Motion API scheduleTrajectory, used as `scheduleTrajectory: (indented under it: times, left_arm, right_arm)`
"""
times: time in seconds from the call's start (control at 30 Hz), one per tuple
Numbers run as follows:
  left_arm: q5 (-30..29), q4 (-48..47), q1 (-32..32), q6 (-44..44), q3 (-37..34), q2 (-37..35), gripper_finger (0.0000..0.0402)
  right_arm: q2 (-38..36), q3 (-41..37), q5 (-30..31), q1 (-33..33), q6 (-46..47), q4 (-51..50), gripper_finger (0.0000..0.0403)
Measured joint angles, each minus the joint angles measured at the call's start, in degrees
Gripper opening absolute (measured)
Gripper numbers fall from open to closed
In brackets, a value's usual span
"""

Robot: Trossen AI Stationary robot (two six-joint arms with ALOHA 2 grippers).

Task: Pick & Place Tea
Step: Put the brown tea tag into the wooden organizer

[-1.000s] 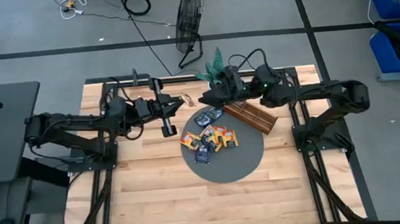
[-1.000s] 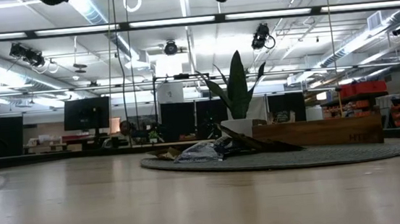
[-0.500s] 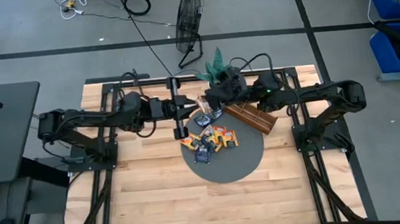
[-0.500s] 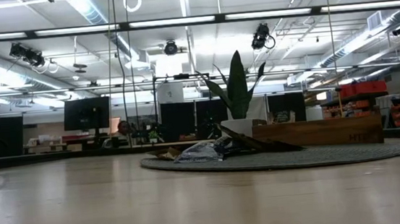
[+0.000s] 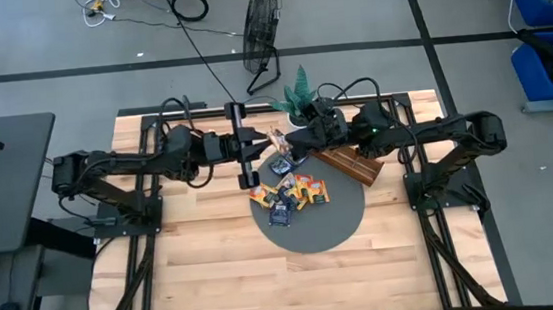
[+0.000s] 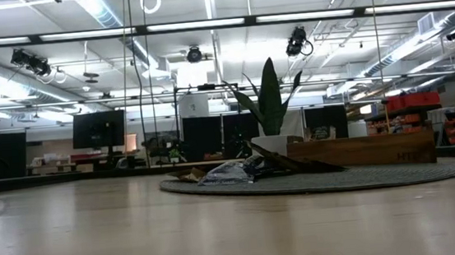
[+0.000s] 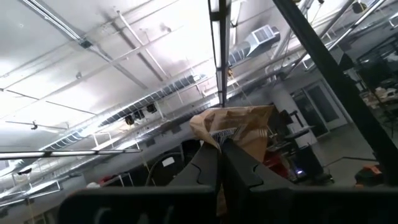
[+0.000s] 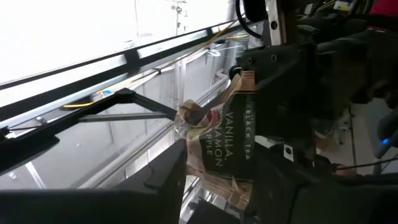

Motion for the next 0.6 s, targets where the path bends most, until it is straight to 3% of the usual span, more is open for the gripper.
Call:
scheduleTrajectory:
  times: [0.37,0.47,0.6]
  left_arm:
    - [0.0,-0.4,0.0,-1.3,0.0,0.0,0.0007]
    - [0.0,-0.4,0.0,-1.4,0.0,0.0,0.0006]
    - [0.6,-0.4,0.0,-1.8,0.0,0.0,0.0007]
  right_arm:
    - [0.0,0.0,1.1,0.1,-1.0,0.4,0.0161]
    - [0.0,0.0,1.1,0.1,-3.3,0.2,0.0124]
    - [0.0,0.0,1.4,0.1,-6.3,0.6,0.0031]
